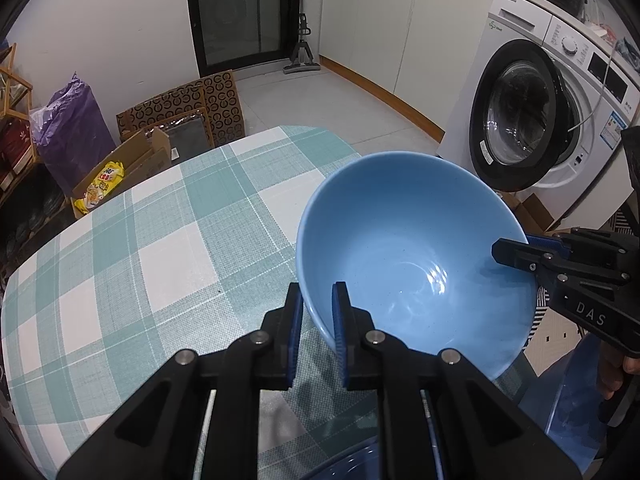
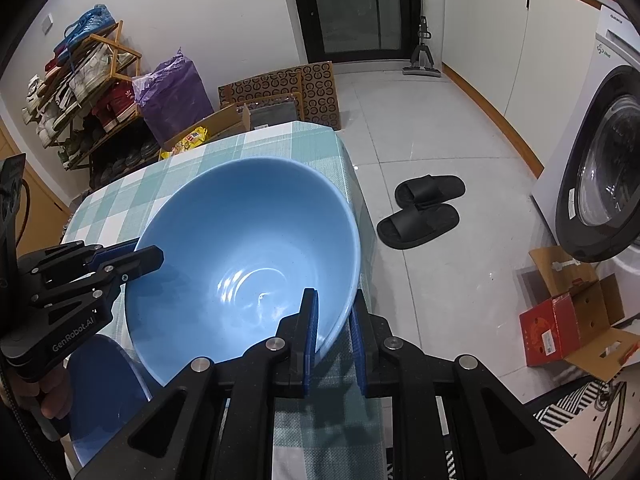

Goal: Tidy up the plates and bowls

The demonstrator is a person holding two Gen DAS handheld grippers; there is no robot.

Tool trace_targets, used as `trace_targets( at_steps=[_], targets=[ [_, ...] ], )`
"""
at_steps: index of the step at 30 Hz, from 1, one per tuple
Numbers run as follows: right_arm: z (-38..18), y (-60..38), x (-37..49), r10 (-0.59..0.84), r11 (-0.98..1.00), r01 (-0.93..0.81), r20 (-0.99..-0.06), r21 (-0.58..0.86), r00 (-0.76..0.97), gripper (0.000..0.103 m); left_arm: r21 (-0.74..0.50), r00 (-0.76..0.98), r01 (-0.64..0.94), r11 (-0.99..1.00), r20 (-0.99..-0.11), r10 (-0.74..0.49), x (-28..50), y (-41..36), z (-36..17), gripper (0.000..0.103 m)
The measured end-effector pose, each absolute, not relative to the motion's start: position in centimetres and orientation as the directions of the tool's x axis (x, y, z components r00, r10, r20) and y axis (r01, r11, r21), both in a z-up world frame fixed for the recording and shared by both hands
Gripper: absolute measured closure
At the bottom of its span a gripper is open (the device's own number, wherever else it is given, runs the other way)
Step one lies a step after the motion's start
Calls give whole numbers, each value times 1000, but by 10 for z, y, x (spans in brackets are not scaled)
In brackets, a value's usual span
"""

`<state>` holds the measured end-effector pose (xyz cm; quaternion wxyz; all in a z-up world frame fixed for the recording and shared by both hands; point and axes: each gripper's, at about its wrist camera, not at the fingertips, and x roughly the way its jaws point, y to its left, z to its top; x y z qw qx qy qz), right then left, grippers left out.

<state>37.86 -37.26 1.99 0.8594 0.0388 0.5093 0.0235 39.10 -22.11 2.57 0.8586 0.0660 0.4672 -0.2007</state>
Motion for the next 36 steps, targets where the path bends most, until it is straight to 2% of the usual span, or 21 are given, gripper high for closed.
trace_targets(
  at_steps=[16,36],
  targets=[
    [53,-382,360,67,996,11,-841,86,538,87,-68,543,412,908,-782,-305,373,-227,60,91],
    [124,-388,303,53,996,24,-778,86,626,87,-48,608,437,898,-720,-335,327,-237,118,91]
  ],
)
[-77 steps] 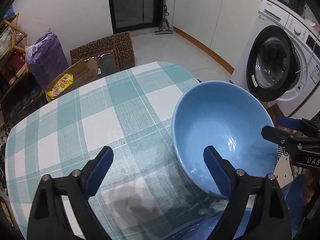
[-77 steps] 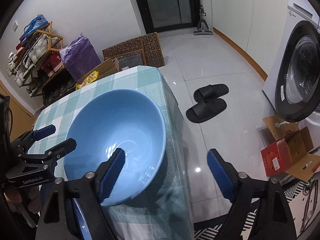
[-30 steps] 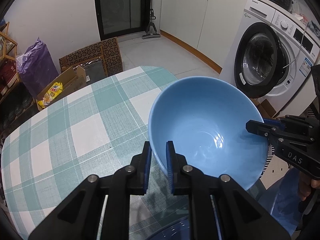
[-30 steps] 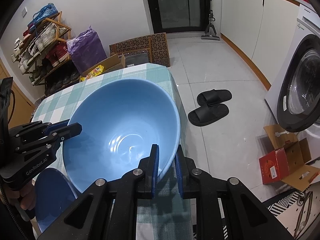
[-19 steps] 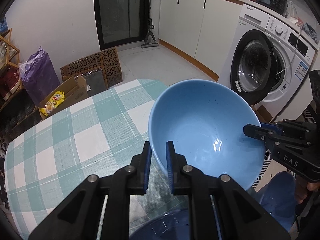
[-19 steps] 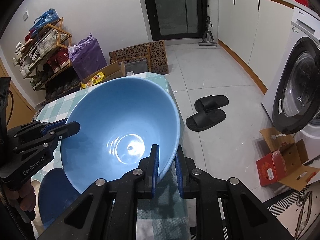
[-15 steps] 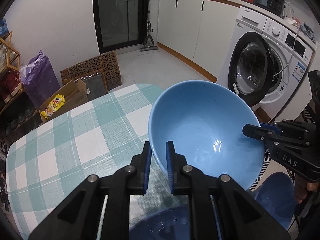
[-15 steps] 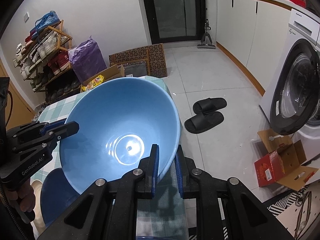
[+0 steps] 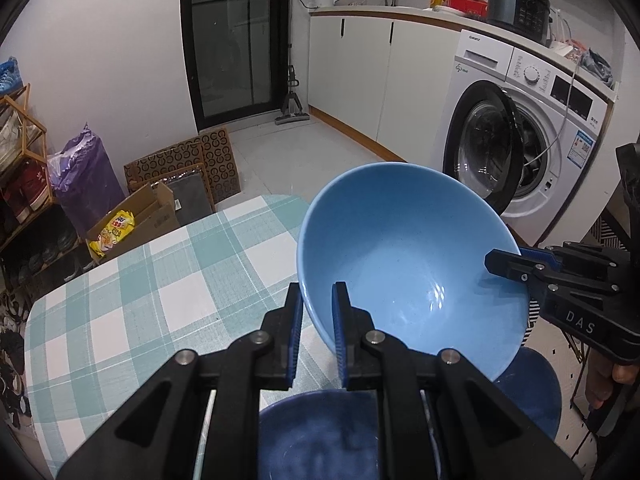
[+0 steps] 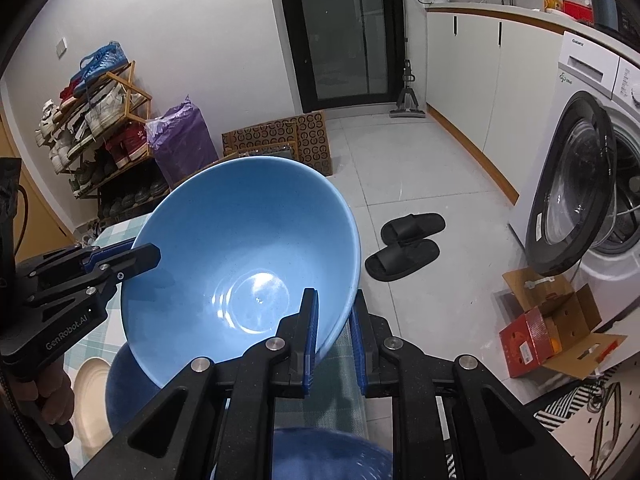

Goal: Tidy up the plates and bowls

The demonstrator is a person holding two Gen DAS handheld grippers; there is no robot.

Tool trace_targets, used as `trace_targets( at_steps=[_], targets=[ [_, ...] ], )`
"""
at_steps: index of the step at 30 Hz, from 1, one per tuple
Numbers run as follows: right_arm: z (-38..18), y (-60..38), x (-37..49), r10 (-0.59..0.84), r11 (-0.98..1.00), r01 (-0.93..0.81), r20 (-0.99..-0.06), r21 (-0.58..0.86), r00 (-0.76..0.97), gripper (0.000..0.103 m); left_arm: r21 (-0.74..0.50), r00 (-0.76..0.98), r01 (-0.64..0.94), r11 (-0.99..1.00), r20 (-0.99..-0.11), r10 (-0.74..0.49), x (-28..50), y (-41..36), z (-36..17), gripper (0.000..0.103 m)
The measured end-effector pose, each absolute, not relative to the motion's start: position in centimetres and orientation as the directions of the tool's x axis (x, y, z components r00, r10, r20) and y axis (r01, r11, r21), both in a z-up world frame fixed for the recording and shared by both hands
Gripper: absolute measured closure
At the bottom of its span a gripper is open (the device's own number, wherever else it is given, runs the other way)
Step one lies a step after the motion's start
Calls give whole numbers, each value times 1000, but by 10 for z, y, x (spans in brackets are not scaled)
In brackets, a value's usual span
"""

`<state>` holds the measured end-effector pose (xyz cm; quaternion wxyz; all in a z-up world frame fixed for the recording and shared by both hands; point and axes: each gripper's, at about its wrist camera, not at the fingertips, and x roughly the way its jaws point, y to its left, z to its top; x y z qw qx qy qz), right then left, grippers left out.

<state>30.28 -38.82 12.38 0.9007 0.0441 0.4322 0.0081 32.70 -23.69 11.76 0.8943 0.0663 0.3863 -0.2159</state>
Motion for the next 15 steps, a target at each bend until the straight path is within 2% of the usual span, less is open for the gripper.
trace_targets(
  at_steps=[15],
  targets=[
    [168,-378,261,57,997,-2,-733,75,678,87,-51,646,428,902,-681,-345,294,-223,148,91]
  ],
)
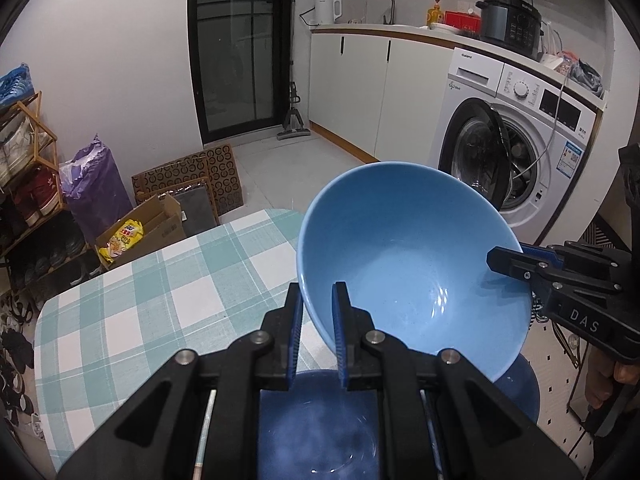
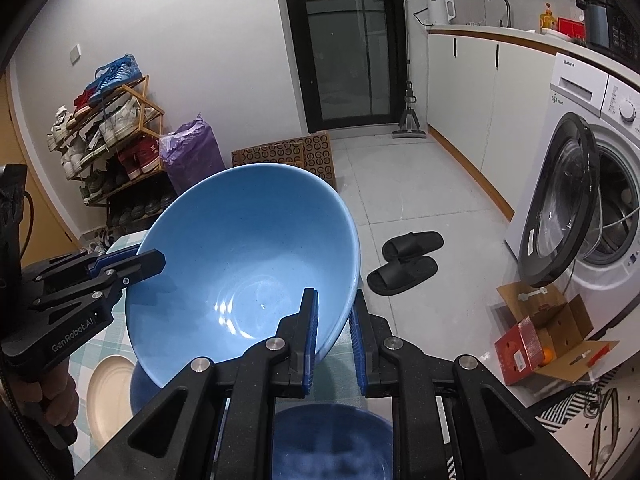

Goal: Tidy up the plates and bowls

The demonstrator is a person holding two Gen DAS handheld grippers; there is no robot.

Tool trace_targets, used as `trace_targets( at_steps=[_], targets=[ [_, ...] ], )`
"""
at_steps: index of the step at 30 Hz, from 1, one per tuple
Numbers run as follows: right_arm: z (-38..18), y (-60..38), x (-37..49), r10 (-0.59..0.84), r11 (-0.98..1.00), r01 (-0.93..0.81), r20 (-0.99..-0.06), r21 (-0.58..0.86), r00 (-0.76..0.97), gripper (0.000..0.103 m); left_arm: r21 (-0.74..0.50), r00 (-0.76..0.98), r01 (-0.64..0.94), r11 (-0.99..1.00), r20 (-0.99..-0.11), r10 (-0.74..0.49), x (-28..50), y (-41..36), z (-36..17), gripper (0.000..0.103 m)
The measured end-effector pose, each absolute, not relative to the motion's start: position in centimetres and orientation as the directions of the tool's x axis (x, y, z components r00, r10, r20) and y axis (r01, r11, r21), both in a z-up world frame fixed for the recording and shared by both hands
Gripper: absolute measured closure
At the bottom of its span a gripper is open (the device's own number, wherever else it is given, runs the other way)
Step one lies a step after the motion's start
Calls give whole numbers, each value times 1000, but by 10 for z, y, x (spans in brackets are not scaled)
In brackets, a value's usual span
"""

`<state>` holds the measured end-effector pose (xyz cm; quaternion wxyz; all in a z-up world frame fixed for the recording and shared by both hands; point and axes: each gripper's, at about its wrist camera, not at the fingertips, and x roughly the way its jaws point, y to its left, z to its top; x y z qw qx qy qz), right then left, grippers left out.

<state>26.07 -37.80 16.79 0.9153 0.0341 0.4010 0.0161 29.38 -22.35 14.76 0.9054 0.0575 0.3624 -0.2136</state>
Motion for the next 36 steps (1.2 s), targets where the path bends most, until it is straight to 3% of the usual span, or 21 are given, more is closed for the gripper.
trace_targets(
  at_steps=[16,36],
  targets=[
    [191,-338,232,90,996,-66,-709,61,700,87,-50,694,393,918,-639,-332,258,-188,169,91],
    [179,-283,207,129,988,-146,-727,40,674,86,-48,704,336,941,-651,-284,226,-145,154,91]
  ],
)
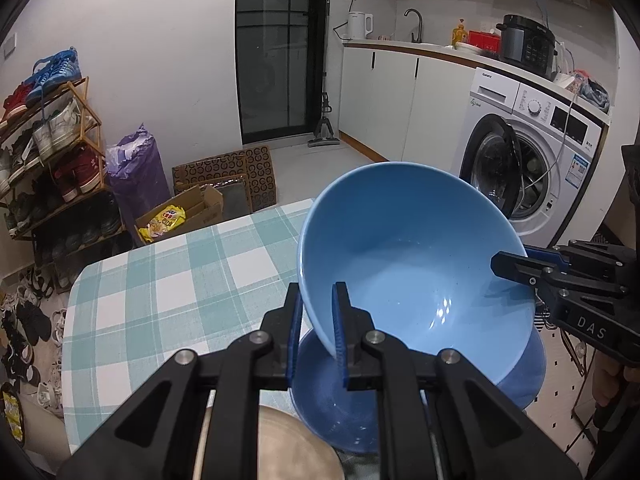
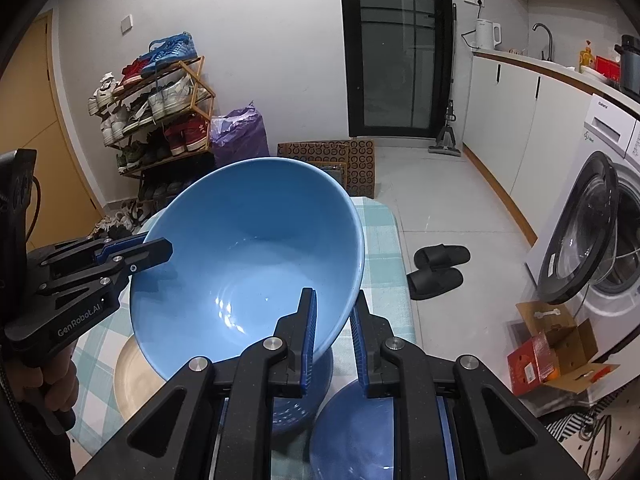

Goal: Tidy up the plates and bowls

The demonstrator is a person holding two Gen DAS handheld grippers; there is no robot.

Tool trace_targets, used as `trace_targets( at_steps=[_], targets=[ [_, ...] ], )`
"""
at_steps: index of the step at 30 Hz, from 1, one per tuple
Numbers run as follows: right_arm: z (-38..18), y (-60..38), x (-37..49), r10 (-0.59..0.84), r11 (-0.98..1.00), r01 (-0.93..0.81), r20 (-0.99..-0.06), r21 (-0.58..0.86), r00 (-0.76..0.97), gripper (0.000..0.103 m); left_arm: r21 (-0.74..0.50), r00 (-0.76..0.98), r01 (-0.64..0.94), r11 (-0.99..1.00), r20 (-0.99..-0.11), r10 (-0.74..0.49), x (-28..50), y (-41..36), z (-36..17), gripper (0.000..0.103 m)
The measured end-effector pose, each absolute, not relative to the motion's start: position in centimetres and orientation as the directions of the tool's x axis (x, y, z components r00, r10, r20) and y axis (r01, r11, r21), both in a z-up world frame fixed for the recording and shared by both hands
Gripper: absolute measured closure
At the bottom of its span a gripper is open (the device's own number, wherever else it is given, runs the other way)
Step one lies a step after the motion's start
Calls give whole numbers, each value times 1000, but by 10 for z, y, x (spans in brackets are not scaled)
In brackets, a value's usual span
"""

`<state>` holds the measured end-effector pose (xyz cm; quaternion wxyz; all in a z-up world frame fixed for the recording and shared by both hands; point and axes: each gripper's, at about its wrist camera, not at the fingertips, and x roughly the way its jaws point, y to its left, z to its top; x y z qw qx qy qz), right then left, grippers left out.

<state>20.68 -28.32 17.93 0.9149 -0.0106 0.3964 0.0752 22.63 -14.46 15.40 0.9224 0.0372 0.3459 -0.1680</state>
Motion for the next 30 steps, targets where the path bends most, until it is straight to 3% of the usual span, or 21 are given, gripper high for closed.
trace_targets(
  at_steps=[30],
  targets=[
    [114,-255,204,129,984,-176,-799,30,588,85,-57,650,305,951,-717,-252,223,-129,97,91]
  ],
)
